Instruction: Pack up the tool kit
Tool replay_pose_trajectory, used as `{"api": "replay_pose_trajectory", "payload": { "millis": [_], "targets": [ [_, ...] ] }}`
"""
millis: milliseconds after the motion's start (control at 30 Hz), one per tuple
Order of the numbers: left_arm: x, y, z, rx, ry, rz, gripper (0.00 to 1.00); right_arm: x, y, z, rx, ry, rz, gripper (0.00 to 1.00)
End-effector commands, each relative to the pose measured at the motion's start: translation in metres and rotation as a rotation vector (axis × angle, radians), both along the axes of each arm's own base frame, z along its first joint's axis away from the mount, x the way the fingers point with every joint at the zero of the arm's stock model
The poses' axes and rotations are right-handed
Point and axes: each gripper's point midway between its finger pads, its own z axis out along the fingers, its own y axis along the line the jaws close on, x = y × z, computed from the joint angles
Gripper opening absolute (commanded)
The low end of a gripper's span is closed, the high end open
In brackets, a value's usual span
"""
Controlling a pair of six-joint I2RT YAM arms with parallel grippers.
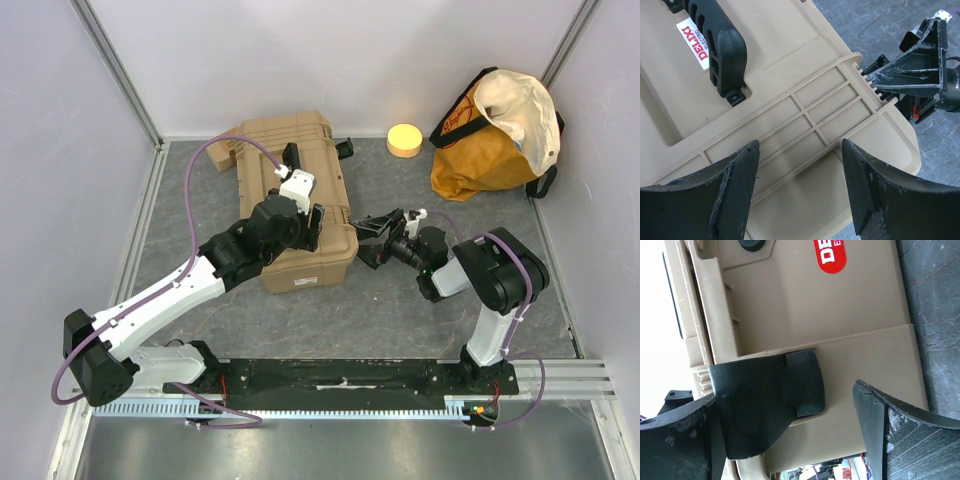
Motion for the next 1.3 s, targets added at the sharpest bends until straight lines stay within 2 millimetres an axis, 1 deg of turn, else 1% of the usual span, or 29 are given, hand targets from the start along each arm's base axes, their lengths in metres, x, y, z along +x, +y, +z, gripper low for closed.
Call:
{"api": "replay_pose_trajectory", "payload": {
  "millis": [0, 67, 100, 200, 300, 400, 500, 567, 667, 800, 933, 1033, 1267],
  "targets": [
    [-0.04, 0.034, -0.088, 0.214, 0.296, 0.028, 0.73, -0.002, 0.011, 0.072, 0.144, -0.274, 0.036, 0.98],
    [-0.04, 0.035, -0.088, 0.217, 0.297, 0.033, 0.73, -0.006, 0.011, 0.089, 0.191, -0.313, 0.043, 0.98],
    [-0.041, 0.036, -0.089, 0.218, 0.297, 0.035, 0.73, -0.008, 0.011, 0.102, 0.221, -0.344, 0.047, 0.98],
    [-0.04, 0.036, -0.089, 0.219, 0.297, 0.038, 0.73, -0.014, 0.01, 0.127, 0.279, -0.384, 0.052, 0.98],
    [-0.041, 0.037, -0.09, 0.224, 0.299, 0.043, 0.73, -0.016, 0.006, 0.14, 0.305, -0.38, 0.04, 0.98],
    [-0.041, 0.039, -0.092, 0.229, 0.303, 0.049, 0.73, -0.017, 0.004, 0.145, 0.299, -0.377, 0.031, 0.98],
    [-0.041, 0.039, -0.092, 0.228, 0.304, 0.05, 0.73, -0.018, 0.005, 0.146, 0.25, -0.38, 0.025, 0.98],
    [-0.041, 0.039, -0.093, 0.23, 0.305, 0.053, 0.73, -0.017, 0.005, 0.145, 0.189, -0.388, 0.016, 0.98],
    [-0.042, 0.04, -0.094, 0.235, 0.308, 0.055, 0.73, -0.013, 0.007, 0.135, 0.067, -0.361, 0.004, 0.98],
    [-0.042, 0.042, -0.096, 0.238, 0.311, 0.06, 0.73, -0.01, 0.006, 0.132, -0.07, -0.382, -0.004, 0.98],
    [-0.043, 0.042, -0.097, 0.241, 0.315, 0.062, 0.73, -0.01, 0.006, 0.134, -0.1, -0.393, 0.004, 0.98],
    [-0.042, 0.042, -0.098, 0.244, 0.317, 0.064, 0.73, -0.013, 0.01, 0.137, -0.116, -0.417, 0.034, 0.98],
    [-0.042, 0.042, -0.1, 0.247, 0.321, 0.064, 0.73, -0.014, 0.009, 0.151, -0.147, -0.466, 0.029, 0.98]
  ]
}}
